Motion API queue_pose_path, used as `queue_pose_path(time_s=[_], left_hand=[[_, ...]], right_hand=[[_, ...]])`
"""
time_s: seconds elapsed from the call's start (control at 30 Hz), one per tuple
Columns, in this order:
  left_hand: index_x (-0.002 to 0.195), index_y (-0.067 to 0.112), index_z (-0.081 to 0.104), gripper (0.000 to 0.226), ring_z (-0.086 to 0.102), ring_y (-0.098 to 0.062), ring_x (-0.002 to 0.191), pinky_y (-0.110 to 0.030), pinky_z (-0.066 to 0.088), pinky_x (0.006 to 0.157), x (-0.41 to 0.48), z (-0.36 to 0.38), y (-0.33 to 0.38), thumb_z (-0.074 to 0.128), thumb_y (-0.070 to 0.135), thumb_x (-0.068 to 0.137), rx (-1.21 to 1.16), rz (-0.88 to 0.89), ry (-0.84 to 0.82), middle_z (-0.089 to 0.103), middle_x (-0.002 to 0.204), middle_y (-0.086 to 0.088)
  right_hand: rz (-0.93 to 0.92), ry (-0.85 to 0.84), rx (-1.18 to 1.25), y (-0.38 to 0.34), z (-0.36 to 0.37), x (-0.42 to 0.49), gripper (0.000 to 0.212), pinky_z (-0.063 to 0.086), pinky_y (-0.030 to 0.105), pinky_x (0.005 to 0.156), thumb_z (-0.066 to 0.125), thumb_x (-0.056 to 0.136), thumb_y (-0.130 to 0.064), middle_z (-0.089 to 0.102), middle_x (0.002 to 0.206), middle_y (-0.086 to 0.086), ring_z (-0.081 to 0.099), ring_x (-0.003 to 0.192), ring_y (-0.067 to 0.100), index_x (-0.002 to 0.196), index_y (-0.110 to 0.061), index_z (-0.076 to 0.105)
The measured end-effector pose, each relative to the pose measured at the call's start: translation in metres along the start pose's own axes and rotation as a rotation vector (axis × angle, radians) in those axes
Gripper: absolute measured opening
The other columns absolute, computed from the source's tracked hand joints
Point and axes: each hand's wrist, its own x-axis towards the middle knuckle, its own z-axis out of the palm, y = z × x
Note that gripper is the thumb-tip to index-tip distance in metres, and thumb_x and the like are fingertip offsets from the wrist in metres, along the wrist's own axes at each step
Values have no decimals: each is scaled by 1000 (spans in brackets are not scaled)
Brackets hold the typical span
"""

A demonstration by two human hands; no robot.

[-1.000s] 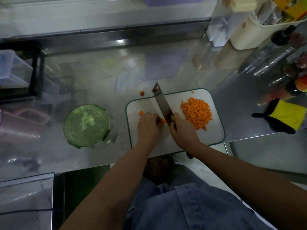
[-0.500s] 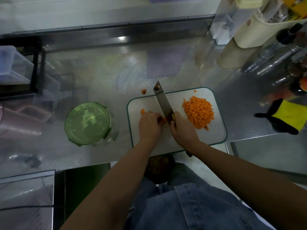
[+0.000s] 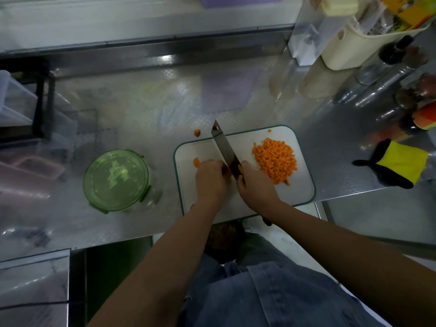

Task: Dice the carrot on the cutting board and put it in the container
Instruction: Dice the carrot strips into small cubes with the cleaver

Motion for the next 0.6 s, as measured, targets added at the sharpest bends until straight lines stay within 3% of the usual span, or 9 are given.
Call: queue_pose_path(time_s=[0.33, 0.6], left_hand=[[81, 11, 76, 16, 60, -25, 72, -41, 51, 66, 1, 2, -3, 61, 16, 85, -24, 1, -6, 67, 78, -11], [83, 16, 76, 14, 62, -21, 77, -33, 51, 70, 1, -1, -1, 62, 13, 85, -14, -20, 16, 69, 85, -6]], right_hand=[[20, 5, -8, -1, 8, 7, 27, 36, 36, 54, 42, 96, -16, 63, 80, 18, 60, 70, 37, 120, -5, 46], [36, 36, 61, 3, -2, 6, 16, 40, 41, 51, 43, 95, -15, 58, 72, 14, 57, 62, 35, 107, -4, 47]])
